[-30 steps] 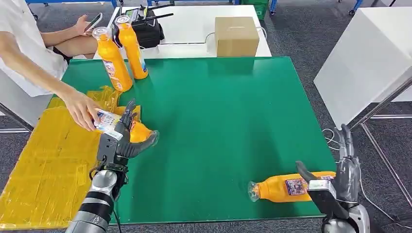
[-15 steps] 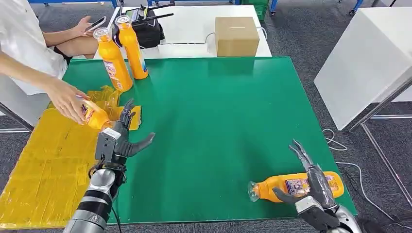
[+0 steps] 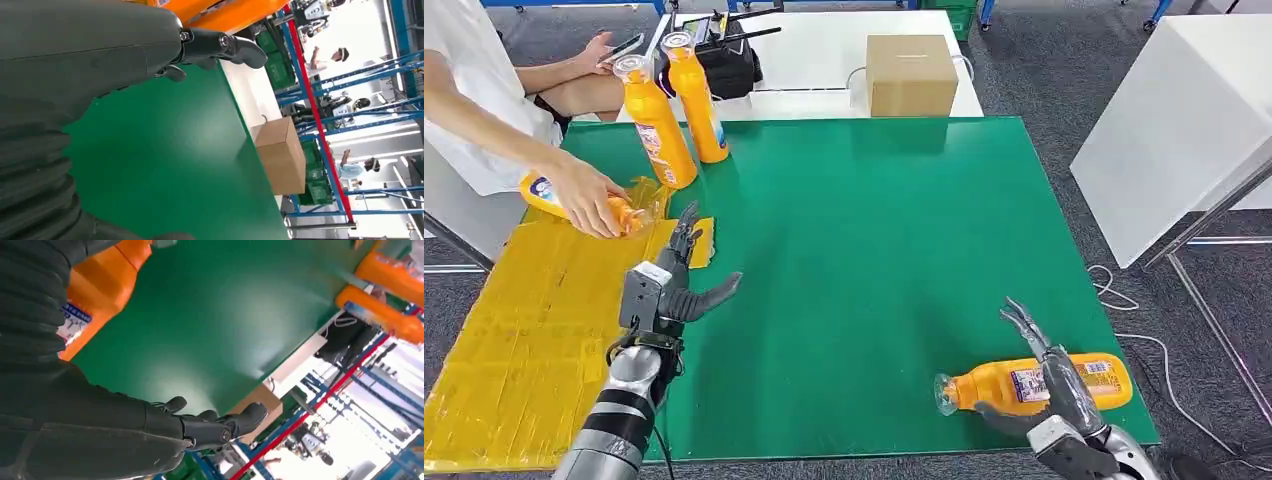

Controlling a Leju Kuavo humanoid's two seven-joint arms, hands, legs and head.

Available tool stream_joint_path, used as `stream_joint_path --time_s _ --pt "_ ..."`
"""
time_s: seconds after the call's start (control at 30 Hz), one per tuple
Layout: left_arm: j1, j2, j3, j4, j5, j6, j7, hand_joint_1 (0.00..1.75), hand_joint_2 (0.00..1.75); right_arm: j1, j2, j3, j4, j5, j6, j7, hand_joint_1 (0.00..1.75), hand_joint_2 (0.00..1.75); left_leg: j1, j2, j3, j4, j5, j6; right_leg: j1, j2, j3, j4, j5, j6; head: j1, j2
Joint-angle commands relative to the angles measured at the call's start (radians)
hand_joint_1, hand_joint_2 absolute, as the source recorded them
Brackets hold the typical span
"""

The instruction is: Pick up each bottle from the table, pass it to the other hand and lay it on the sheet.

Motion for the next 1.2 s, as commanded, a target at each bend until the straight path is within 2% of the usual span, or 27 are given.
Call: stream_joint_path --time_s 0.03,0.13,0.23,0.3,0.33,0.4,0.5,0.57,0.6,0.77,1.2 --pt "-0.044 0.016 0.038 0.061 0.002 -0.005 0.001 0.00 1.75 0.057 -0.076 0.046 -0.014 0.075 -0.052 0.048 0.00 1.75 0.001 0.000 0.005 -0.001 -0.002 -0.001 0.001 -0.001 0.005 -0.001 -0.002 -0.001 0.000 0.000" --pt "-0.051 0.014 0.038 0.065 0.003 -0.006 0.001 0.00 1.75 0.067 -0.102 0.032 0.005 0.097 -0.058 0.063 0.00 1.75 0.002 0.000 0.010 -0.001 -0.004 -0.002 0.003 -0.002 0.011 -0.003 -0.003 -0.002 0.000 0.000" --pt "-0.066 0.011 0.036 0.085 0.003 -0.008 0.001 0.00 1.75 0.078 -0.119 0.049 0.006 0.107 -0.045 0.063 0.00 1.75 0.001 -0.001 0.002 -0.001 -0.001 -0.001 0.001 -0.001 0.003 -0.001 -0.001 -0.001 0.000 0.000" --pt "-0.075 0.011 0.036 0.094 0.003 -0.009 0.001 0.00 1.75 0.076 -0.126 0.068 0.006 0.108 -0.037 0.062 0.00 1.75 0.002 0.000 0.007 -0.001 -0.003 -0.001 0.002 -0.001 0.008 -0.002 -0.002 -0.001 0.000 0.000" --pt "-0.079 0.012 0.037 0.098 0.003 -0.010 0.001 0.00 1.75 0.074 -0.130 0.075 0.010 0.108 -0.036 0.062 0.00 1.75 0.001 0.000 0.003 -0.001 -0.001 -0.001 0.001 -0.001 0.003 -0.001 -0.001 -0.001 0.000 0.000" --pt "-0.085 0.011 0.037 0.104 0.004 -0.011 0.001 0.00 1.75 0.069 -0.136 0.086 0.022 0.110 -0.032 0.066 0.00 1.75 0.001 0.000 0.007 -0.001 -0.002 -0.001 0.002 -0.001 0.007 -0.002 -0.002 -0.002 0.000 0.000" --pt "-0.091 0.011 0.036 0.112 0.005 -0.012 0.001 0.00 1.75 0.066 -0.147 0.095 0.035 0.116 -0.034 0.077 0.00 1.75 0.001 0.001 0.004 -0.001 -0.001 -0.001 0.001 0.000 0.004 -0.002 -0.001 -0.001 0.000 0.000" --pt "-0.095 0.009 0.035 0.119 0.007 -0.013 0.001 0.00 1.75 0.070 -0.163 0.106 0.044 0.141 -0.057 0.104 0.00 1.75 0.001 0.000 0.003 -0.001 -0.001 -0.001 0.001 0.000 0.003 -0.001 0.000 -0.001 0.000 0.000" --pt "-0.093 0.008 0.033 0.117 0.006 -0.015 0.001 0.00 1.75 0.071 -0.167 0.111 0.053 0.200 -0.110 0.142 0.00 1.75 0.001 0.000 0.006 -0.001 -0.002 -0.001 0.001 -0.001 0.006 -0.002 -0.001 -0.001 0.000 0.000" --pt "-0.071 0.001 0.031 0.088 0.007 -0.014 0.013 0.00 1.75 0.040 -0.158 0.134 0.128 0.352 -0.229 0.250 0.00 1.75 0.001 0.001 0.004 -0.001 -0.001 -0.001 0.001 0.001 0.004 -0.002 0.000 -0.001 0.000 0.000" --pt "-0.069 -0.001 0.024 0.077 0.008 -0.022 0.027 0.00 1.75 -0.022 -0.144 0.128 0.237 0.478 -0.308 0.341 0.00 1.75 0.001 0.002 0.006 -0.002 -0.002 -0.001 0.002 0.001 0.006 -0.003 0.000 -0.001 0.000 0.000"
